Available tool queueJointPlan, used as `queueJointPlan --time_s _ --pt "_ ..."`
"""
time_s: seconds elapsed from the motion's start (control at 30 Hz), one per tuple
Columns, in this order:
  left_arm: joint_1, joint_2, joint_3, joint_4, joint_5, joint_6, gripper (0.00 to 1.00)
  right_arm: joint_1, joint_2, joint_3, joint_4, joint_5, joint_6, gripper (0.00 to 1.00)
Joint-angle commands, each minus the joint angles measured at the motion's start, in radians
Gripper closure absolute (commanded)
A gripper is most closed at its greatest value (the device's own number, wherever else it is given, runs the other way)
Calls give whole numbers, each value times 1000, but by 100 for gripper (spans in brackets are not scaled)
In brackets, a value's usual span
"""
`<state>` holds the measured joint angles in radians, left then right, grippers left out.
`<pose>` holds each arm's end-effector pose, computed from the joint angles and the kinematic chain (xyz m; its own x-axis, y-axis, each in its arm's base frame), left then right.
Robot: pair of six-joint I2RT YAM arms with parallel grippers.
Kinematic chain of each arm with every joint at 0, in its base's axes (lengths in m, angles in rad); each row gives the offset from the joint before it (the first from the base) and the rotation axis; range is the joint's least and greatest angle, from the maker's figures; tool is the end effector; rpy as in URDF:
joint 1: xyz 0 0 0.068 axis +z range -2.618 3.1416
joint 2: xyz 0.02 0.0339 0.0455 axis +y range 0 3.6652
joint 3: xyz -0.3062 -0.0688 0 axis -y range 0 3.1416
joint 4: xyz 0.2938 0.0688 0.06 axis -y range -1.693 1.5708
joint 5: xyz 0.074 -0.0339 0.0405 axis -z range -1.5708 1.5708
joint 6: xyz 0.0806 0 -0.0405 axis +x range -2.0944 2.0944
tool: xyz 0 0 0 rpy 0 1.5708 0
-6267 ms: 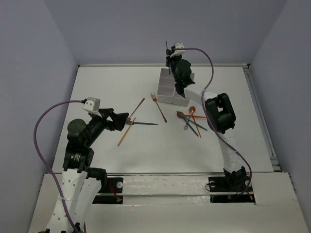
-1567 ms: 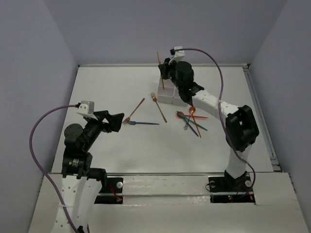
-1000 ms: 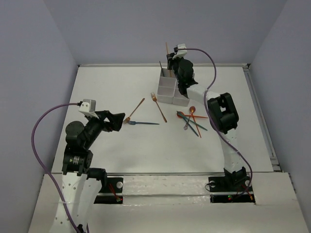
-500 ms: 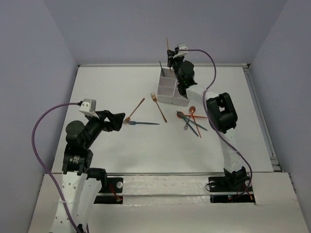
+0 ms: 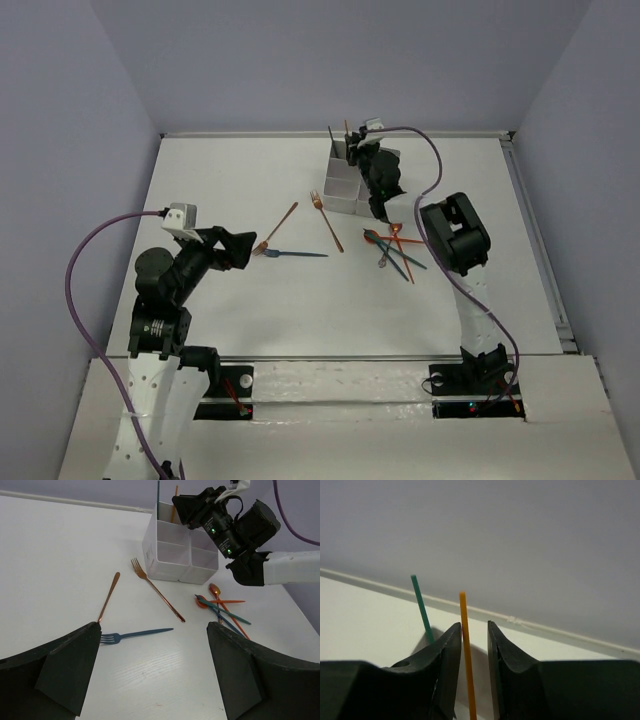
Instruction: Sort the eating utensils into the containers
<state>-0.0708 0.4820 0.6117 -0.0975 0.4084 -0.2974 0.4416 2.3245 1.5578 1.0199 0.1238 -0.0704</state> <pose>0.1774 -0.0447 0.3577 -0.1043 -0.2622 -0.9594 0.4500 0.8478 -0.2807 0.5755 0.2610 0.2147 0.2481 0.0401 -0.9679 -0.2993 0.9534 -0.0372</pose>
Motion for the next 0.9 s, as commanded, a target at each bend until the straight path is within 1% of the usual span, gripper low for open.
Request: queueJointPlan --time_s 0.0,0.1,0.2,0.27,0.33,0.37,0.4,0.43,0.5,0.57,0.63,0.67,0.7,0.77,0.8,0.83,0.87 --pt "9 -10 22 44 18 3 1 16 -169 -76 132 -16 -8 60" --pt "9 -16 23 45 17 4 1 25 -243 -146 102 -23 20 53" --pt "9 -19 22 47 18 4 1 34 -364 -240 45 -15 67 51" --pt "9 -19 22 47 20 4 1 45 -460 -281 -55 -48 113 52" --pt "19 -23 22 47 20 4 1 57 -511 -304 -162 -94 151 57" --pt "19 -23 20 47 20 3 1 71 -531 -301 -302 -125 167 61" --pt "19 -25 19 45 21 3 1 84 -557 -282 -378 -160 197 68" --pt "19 -23 17 45 21 1 1 85 -565 -274 -517 -183 213 72" --pt "19 -28 17 45 20 1 1 123 -582 -275 -619 -178 233 80" --pt "19 -33 14 44 20 -2 1 146 -593 -319 -696 -133 267 83" --pt "19 -40 14 44 20 -3 1 167 -599 -346 -742 -128 282 84" --pt "19 -46 13 45 20 -5 1 190 -600 -366 -779 -81 294 84" --pt "19 -48 11 45 21 -3 1 201 -599 -376 -790 -63 299 83" --pt "19 -52 10 45 24 -6 1 219 -590 -403 -814 -33 314 75" --pt "19 -56 10 47 26 -6 1 220 -582 -406 -822 -27 322 70" --pt "19 -57 11 47 26 -6 1 220 -568 -404 -831 -20 328 58" --pt "19 -60 11 47 27 -6 1 220 -539 -397 -866 -6 331 55"
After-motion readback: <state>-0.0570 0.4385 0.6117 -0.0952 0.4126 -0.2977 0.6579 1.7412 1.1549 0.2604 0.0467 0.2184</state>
